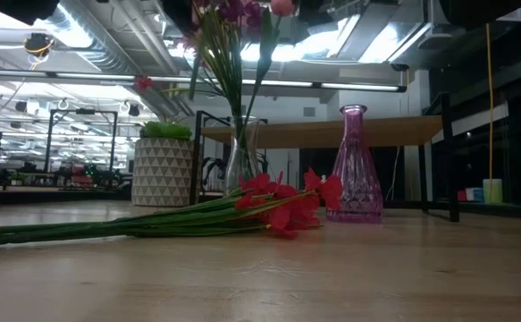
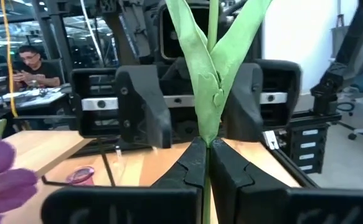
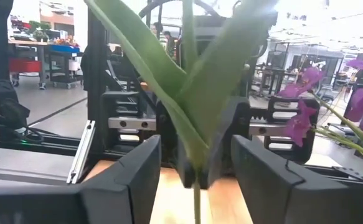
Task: Pick and place flowers into a vace then onto a shelf
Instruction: Put the white tulip into the purple vase
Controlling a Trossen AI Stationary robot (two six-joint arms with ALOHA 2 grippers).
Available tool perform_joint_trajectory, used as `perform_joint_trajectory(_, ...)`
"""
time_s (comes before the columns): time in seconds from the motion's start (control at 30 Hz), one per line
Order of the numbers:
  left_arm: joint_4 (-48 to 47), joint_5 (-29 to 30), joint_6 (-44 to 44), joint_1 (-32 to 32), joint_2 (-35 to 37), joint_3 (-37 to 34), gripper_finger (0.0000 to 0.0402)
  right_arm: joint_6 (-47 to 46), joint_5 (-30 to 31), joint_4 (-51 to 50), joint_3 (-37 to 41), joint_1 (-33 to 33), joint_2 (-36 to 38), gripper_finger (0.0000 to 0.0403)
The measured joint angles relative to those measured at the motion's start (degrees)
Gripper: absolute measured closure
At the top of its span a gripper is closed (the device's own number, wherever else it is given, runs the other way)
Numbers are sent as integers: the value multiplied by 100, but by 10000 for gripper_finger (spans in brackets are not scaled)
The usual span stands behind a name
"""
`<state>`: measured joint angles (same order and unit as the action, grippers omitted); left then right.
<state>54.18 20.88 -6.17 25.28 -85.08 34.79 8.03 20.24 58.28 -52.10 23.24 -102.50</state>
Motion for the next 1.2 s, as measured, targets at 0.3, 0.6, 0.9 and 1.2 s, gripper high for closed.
perform_joint_trajectory(0.3, 2, 16, 26, 17, 0, 0, 398, 3, 1, 70, -1, 2, 0, 253)
perform_joint_trajectory(0.6, -48, 50, 43, 11, 0, 0, 398, 9, 4, 68, -2, 2, 0, 352)
perform_joint_trajectory(0.9, -203, -55, 87, 60, 1, 0, 371, 28, -1, 17, -2, 50, -2, 387)
perform_joint_trajectory(1.2, -267, 244, 87, 423, 3, 0, 287, 157, 8, 5, -2, 225, 29, 396)
